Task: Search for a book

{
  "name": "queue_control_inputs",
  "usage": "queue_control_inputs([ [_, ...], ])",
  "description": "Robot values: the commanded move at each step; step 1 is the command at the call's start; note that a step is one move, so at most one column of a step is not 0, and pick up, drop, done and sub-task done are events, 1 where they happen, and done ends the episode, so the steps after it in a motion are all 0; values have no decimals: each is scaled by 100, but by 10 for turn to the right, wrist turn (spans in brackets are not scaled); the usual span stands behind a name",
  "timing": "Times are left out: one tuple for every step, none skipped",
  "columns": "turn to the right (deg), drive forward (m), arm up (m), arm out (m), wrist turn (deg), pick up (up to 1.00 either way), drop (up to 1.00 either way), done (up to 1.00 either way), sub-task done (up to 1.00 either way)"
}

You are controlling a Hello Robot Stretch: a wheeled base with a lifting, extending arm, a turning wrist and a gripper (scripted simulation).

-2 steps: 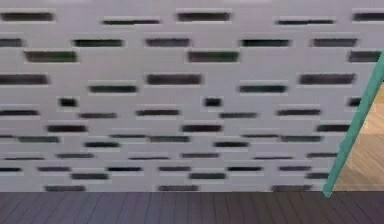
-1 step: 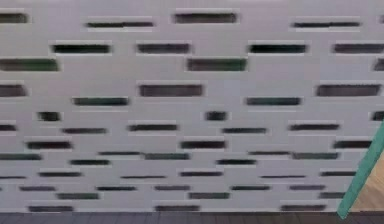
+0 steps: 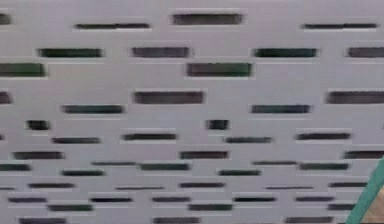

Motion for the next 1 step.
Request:
queue_control_inputs([
  [-450, 0, 0, 0, 0, 0, 0, 0, 0],
])
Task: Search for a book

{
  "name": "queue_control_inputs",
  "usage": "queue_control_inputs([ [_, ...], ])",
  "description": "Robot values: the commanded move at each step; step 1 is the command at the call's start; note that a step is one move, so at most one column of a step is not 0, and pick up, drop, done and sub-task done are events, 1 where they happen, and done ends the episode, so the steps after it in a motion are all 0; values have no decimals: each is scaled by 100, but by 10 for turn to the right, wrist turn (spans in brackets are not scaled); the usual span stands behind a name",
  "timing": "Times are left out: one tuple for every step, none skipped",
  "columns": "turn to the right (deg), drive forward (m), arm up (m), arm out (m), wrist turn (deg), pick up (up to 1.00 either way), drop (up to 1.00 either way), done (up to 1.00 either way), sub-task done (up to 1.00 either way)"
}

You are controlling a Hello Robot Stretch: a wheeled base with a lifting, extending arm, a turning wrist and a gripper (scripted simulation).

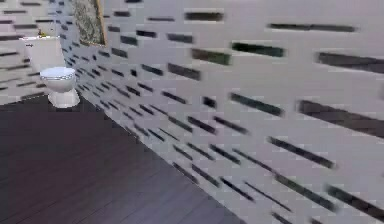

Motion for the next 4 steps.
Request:
queue_control_inputs([
  [-360, 0, 0, 0, 0, 0, 0, 0, 0],
  [0, 15, 0, 0, 0, 0, 0, 0, 0],
  [-150, 0, 0, 0, 0, 0, 0, 0, 0],
  [0, 100, 0, 0, 0, 0, 0, 0, 0],
])
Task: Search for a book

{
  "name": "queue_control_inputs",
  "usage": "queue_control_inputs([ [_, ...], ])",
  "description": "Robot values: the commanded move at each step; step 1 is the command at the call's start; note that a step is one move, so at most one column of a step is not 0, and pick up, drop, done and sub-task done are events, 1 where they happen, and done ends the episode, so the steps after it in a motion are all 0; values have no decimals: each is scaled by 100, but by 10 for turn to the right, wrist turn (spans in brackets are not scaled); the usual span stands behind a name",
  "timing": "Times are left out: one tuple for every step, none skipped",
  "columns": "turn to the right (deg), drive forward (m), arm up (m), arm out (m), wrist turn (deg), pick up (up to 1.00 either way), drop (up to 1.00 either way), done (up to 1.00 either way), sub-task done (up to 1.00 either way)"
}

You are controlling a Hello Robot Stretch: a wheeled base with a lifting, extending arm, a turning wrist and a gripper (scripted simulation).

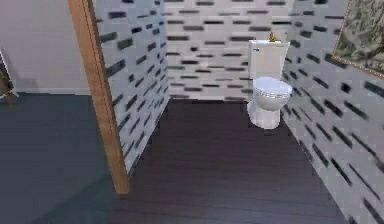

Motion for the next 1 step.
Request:
queue_control_inputs([
  [0, 50, 0, 0, 0, 0, 0, 0, 0],
])
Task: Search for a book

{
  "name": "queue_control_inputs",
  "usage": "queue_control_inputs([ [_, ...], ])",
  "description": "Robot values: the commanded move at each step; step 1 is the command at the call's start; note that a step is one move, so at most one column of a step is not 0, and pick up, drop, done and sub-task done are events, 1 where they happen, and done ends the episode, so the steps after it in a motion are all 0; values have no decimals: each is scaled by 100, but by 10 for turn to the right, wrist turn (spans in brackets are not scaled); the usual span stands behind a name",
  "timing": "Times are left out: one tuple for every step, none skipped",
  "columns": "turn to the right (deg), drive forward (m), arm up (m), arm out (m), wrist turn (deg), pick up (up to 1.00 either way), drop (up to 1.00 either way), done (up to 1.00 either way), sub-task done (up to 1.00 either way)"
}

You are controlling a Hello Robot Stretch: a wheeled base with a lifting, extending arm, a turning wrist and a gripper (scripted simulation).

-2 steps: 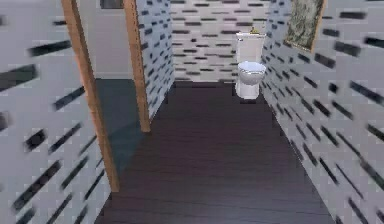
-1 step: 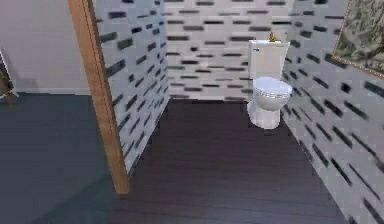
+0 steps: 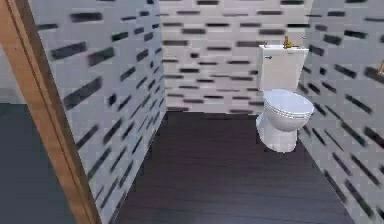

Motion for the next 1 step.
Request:
queue_control_inputs([
  [-330, 0, 0, 0, 0, 0, 0, 0, 0],
])
